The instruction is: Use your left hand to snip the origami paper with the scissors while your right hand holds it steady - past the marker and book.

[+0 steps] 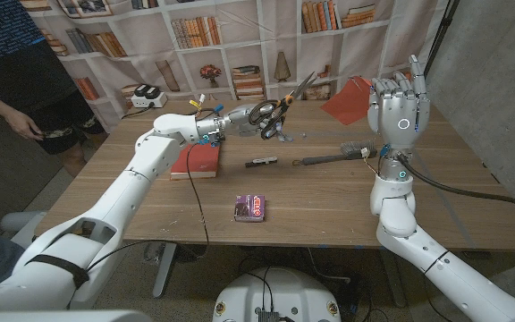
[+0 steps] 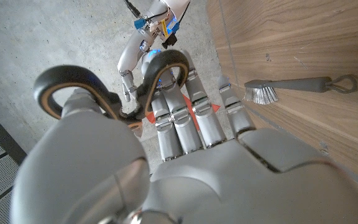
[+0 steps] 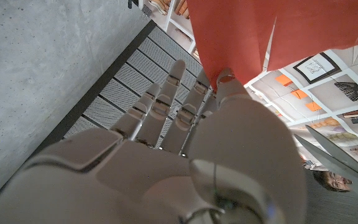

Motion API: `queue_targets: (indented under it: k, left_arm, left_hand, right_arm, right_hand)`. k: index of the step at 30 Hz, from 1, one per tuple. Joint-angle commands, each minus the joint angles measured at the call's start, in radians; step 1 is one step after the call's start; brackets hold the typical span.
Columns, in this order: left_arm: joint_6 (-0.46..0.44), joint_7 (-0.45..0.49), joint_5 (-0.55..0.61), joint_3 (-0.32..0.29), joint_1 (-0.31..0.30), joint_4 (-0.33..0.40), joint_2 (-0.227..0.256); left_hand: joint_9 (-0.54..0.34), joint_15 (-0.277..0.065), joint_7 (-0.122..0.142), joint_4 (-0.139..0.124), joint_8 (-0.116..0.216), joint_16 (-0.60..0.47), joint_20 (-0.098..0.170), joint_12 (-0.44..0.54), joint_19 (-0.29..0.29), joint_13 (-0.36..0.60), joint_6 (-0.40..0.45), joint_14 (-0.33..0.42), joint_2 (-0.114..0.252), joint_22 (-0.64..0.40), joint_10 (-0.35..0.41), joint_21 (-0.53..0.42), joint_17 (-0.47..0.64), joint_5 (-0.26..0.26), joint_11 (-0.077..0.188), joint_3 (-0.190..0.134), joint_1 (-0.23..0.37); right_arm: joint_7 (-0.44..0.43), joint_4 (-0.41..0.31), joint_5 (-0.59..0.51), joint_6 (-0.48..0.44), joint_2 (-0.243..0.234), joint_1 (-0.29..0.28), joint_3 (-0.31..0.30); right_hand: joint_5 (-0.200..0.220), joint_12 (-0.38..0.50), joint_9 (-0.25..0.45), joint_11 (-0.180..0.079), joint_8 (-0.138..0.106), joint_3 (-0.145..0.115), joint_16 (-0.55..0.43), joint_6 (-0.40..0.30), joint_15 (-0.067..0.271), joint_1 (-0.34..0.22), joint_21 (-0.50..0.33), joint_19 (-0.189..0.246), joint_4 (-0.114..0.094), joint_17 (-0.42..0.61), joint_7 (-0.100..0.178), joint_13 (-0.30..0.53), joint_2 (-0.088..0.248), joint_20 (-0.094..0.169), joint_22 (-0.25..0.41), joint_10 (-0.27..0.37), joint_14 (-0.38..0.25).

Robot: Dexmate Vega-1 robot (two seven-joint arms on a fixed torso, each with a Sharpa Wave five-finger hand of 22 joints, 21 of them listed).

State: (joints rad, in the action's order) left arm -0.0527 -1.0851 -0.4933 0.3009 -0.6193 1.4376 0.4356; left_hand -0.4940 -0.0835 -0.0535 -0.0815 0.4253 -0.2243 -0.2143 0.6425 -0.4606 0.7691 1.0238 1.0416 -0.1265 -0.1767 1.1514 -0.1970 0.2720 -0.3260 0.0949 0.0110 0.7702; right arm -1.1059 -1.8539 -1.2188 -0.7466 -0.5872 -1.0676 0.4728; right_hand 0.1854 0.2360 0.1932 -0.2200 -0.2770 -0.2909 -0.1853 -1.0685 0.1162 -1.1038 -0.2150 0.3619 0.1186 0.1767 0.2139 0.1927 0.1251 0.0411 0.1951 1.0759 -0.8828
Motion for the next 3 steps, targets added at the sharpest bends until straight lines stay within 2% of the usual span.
queue_targets:
  k: [1, 3]
  left_arm:
    - [0.015, 0.002, -0.017, -0.011, -0.026, 0.024, 0.021]
    - [0.013, -0.004, -0.018, -0.007, -0.020, 0.015, 0.020]
  left_hand:
    - [-0.003, -0.018, -0.020, -0.001, 0.007, -0.006, 0.005, -0.004, -0.006, 0.005, 0.023, 0.029, 0.002, -0.004, 0.000, -0.002, 0.005, -0.011, 0.005, 0.009, 0.009]
    - [-0.004, -0.018, -0.020, -0.002, 0.007, -0.006, 0.005, -0.005, -0.006, 0.002, 0.022, 0.030, 0.003, -0.004, 0.003, -0.002, 0.005, -0.011, 0.006, 0.011, 0.010]
  right_arm:
    - [0.026, -0.025, -0.030, -0.017, 0.007, -0.006, 0.019]
    - [0.029, -0.024, -0.033, -0.017, 0.009, -0.006, 0.021]
  right_hand:
    - [0.010, 0.001, 0.006, 0.002, -0.006, -0.003, 0.002, -0.019, 0.067, 0.003, -0.009, -0.002, -0.004, 0.003, 0.013, 0.005, 0.009, 0.009, 0.004, 0.007, -0.001]
    - [0.010, 0.000, 0.006, 0.002, -0.005, -0.003, 0.002, -0.019, 0.067, 0.004, -0.009, -0.002, -0.005, 0.004, 0.013, 0.005, 0.009, 0.008, 0.004, 0.007, -0.002]
